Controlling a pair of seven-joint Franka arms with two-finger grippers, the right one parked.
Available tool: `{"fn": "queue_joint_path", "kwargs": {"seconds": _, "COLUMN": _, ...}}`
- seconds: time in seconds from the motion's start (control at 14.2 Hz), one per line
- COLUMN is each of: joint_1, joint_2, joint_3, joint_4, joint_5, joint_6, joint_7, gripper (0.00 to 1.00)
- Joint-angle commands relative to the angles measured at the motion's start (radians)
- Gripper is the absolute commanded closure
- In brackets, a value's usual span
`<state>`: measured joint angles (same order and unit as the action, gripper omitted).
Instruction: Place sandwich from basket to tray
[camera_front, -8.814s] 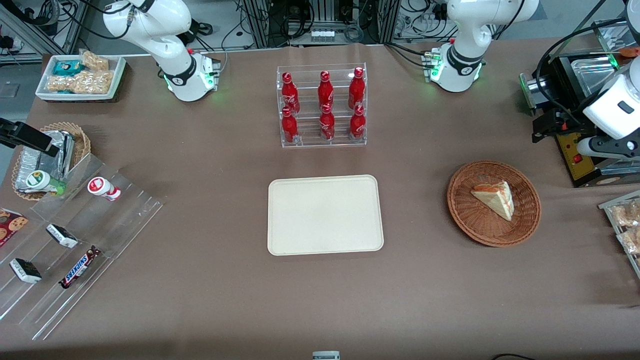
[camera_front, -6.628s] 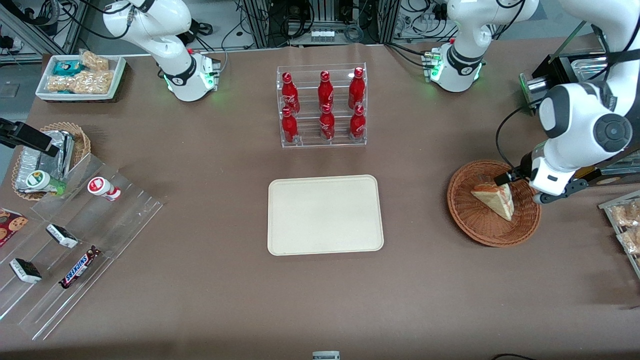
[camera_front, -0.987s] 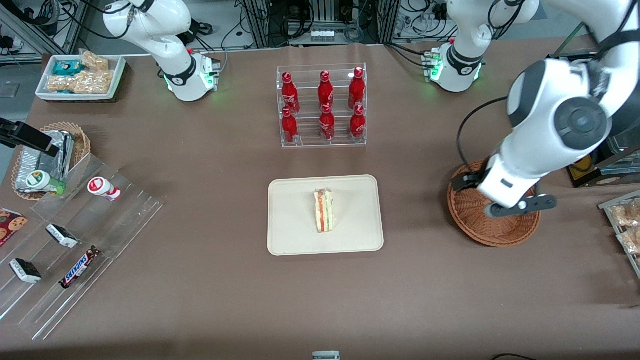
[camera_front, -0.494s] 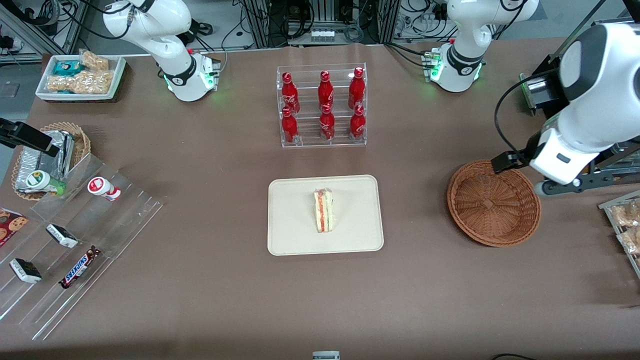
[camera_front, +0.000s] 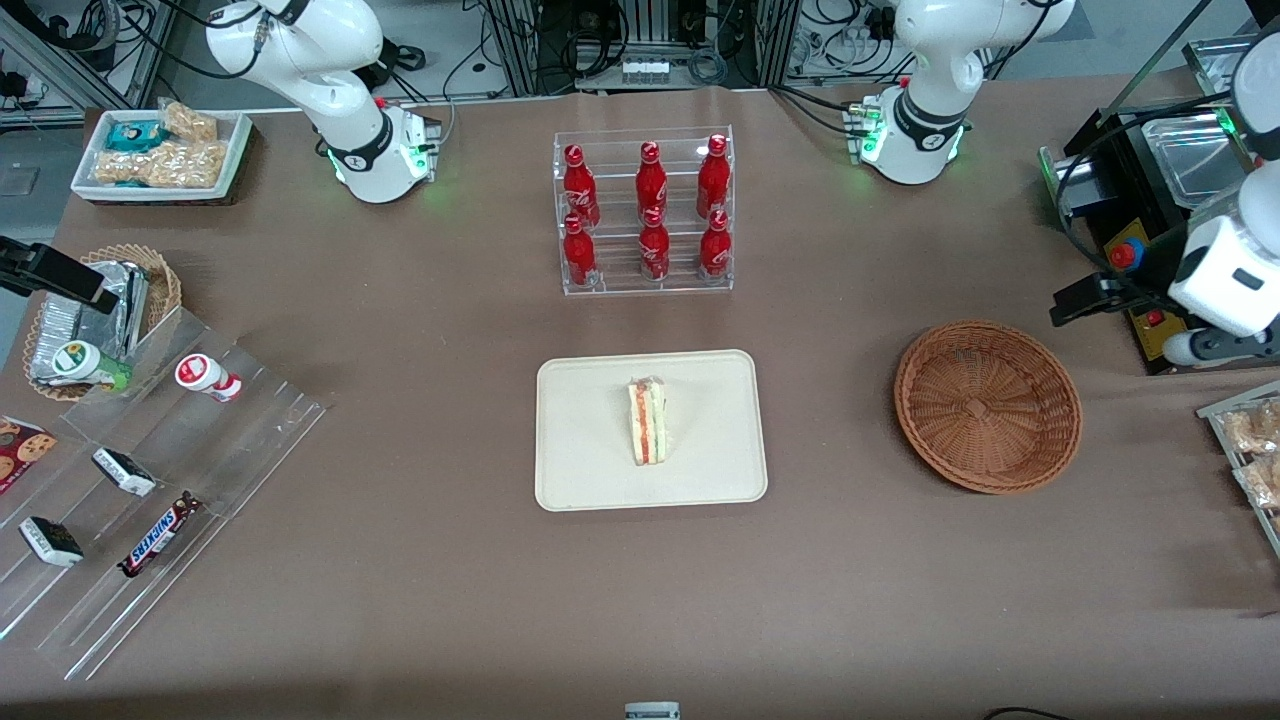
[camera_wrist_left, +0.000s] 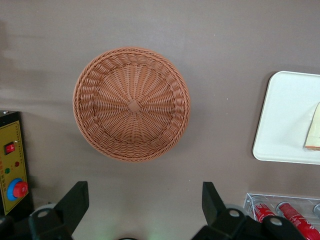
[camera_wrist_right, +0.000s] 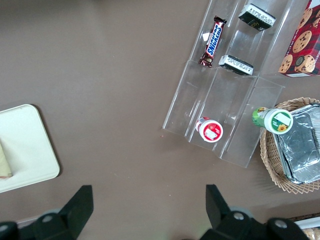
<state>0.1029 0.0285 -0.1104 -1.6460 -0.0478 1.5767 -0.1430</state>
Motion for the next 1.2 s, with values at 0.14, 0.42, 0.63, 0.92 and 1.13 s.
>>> {"fn": "queue_joint_path", "kwargs": {"seconds": 0.14, "joint_1": 0.009, "joint_2": -0.039, "joint_3": -0.006, "joint_4": -0.018, "joint_5": -0.017, "joint_6": 0.002, "joint_7": 0.014, "gripper": 0.00}}
{"fn": "queue_joint_path", "kwargs": {"seconds": 0.42, "joint_1": 0.003, "joint_2": -0.039, "joint_3": -0.012, "joint_4": -0.017, "joint_5": -0.017, "joint_6": -0.003, "joint_7": 0.013, "gripper": 0.00}}
{"fn": "queue_joint_path", "kwargs": {"seconds": 0.63, "joint_1": 0.000, "joint_2": -0.033, "joint_3": -0.012, "joint_4": -0.017, "joint_5": -0.014, "joint_6": 0.000, "joint_7": 0.013, "gripper": 0.00}}
{"fn": "queue_joint_path", "kwargs": {"seconds": 0.92, "joint_1": -0.002, "joint_2": -0.038, "joint_3": -0.015, "joint_4": -0.005, "joint_5": -0.009, "joint_6": -0.009, "joint_7": 0.003, "gripper": 0.00}}
{"fn": "queue_joint_path", "kwargs": {"seconds": 1.13, "joint_1": -0.005, "joint_2": -0.035, "joint_3": -0.050, "joint_4": -0.006, "joint_5": -0.014, "joint_6": -0.011, "joint_7": -0.001, "gripper": 0.00}}
